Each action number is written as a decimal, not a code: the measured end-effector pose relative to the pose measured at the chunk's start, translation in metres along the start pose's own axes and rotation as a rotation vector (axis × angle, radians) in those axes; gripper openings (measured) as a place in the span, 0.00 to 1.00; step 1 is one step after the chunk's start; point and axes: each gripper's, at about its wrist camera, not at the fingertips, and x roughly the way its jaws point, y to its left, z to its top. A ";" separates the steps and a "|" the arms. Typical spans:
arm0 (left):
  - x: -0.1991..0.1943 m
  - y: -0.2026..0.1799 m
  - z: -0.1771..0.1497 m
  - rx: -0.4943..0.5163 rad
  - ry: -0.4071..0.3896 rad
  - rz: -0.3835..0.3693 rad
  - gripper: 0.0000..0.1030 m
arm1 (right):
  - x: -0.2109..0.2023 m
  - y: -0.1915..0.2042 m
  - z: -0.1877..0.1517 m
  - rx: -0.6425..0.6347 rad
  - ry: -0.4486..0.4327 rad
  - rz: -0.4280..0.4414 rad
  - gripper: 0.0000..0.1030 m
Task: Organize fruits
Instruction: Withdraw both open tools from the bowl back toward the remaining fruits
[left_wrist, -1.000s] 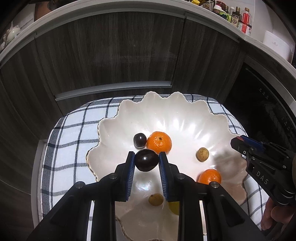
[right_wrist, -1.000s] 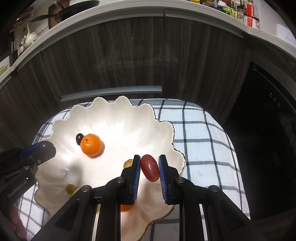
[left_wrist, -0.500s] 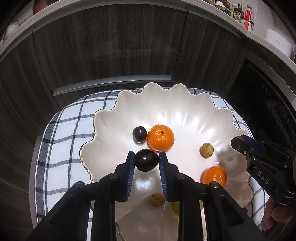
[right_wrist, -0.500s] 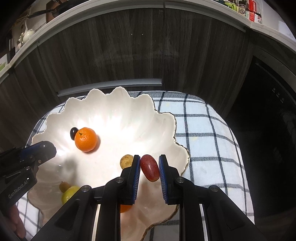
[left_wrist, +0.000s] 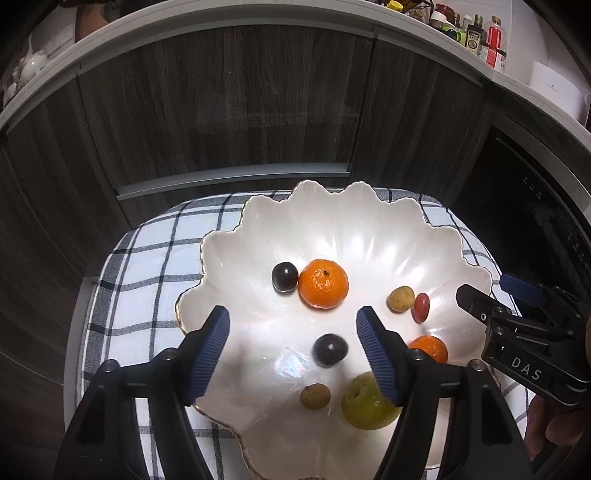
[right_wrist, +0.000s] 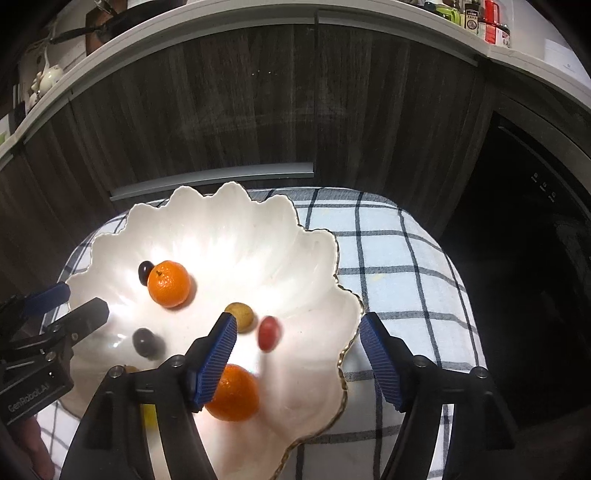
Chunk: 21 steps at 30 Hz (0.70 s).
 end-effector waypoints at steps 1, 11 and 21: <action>-0.002 0.000 0.000 -0.004 -0.003 0.000 0.73 | -0.001 0.000 0.000 0.000 0.000 0.002 0.68; -0.020 0.000 -0.001 -0.016 -0.012 0.022 0.75 | -0.022 0.000 0.002 -0.002 -0.030 0.003 0.68; -0.044 -0.003 -0.006 -0.022 -0.023 0.047 0.79 | -0.043 -0.001 -0.002 0.000 -0.047 0.007 0.68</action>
